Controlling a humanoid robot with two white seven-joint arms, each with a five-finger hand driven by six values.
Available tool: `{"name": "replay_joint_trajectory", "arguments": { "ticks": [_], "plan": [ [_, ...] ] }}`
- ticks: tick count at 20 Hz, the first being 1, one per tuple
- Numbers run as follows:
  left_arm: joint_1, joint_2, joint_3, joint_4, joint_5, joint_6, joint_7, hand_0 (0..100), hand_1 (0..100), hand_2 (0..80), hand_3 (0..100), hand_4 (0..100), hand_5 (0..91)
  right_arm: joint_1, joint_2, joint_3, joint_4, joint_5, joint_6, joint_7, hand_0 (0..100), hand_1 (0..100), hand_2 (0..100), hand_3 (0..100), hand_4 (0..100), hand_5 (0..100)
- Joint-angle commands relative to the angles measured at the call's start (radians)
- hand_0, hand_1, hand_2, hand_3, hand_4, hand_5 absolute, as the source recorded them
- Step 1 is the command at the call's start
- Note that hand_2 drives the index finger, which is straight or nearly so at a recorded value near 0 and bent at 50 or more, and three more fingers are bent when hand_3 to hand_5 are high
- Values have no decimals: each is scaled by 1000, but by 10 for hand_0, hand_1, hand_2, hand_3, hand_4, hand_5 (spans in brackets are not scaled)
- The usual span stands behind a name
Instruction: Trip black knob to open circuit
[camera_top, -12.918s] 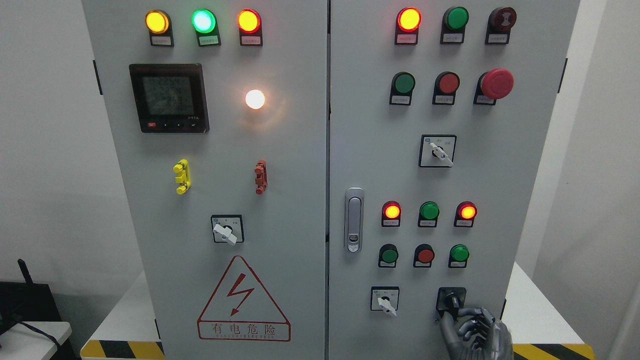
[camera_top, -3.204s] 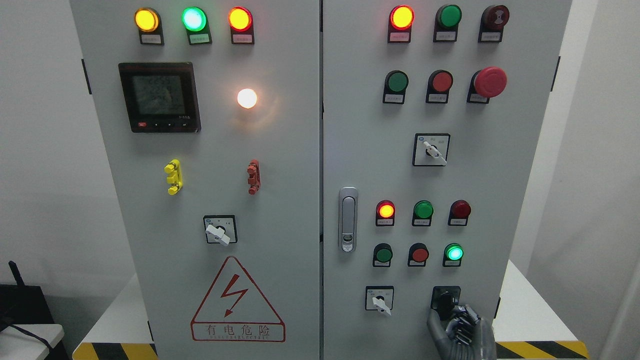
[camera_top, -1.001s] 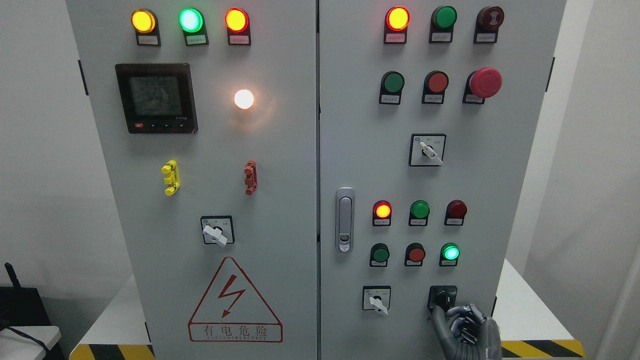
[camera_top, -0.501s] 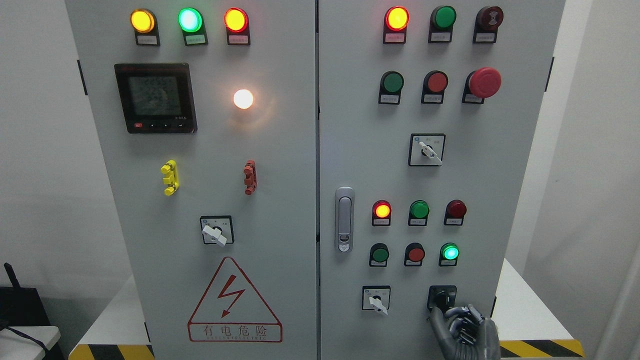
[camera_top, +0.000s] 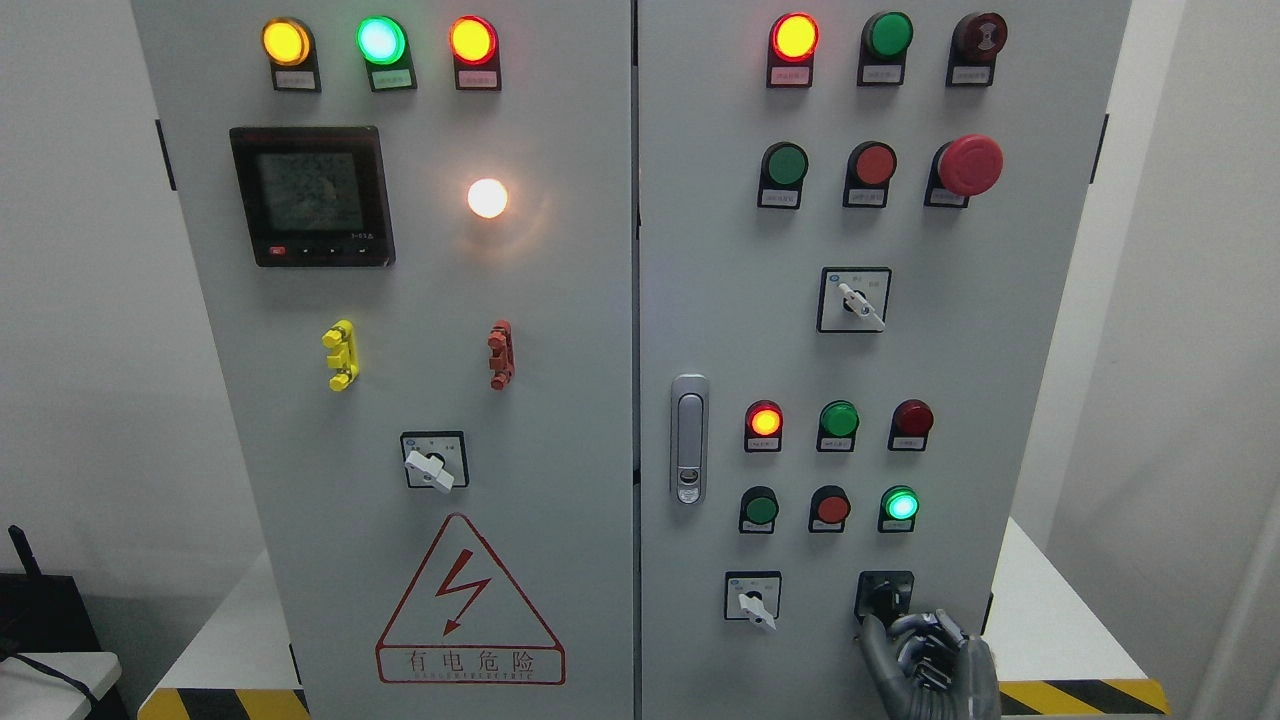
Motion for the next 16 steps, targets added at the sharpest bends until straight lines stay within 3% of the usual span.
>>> {"name": "replay_joint_trajectory", "arguments": {
  "ticks": [1, 16],
  "plan": [
    [-8, 0, 0, 0, -34, 1, 1, 120, 389, 0, 0, 0, 0, 0, -6, -6, 2, 2, -1, -4, 383, 806, 570, 907, 928, 980],
    [-8, 0, 0, 0, -32, 1, 1, 120, 389, 0, 0, 0, 0, 0, -17, -12, 3, 2, -1, -5, 393, 808, 567, 902, 923, 979]
  ]
}}
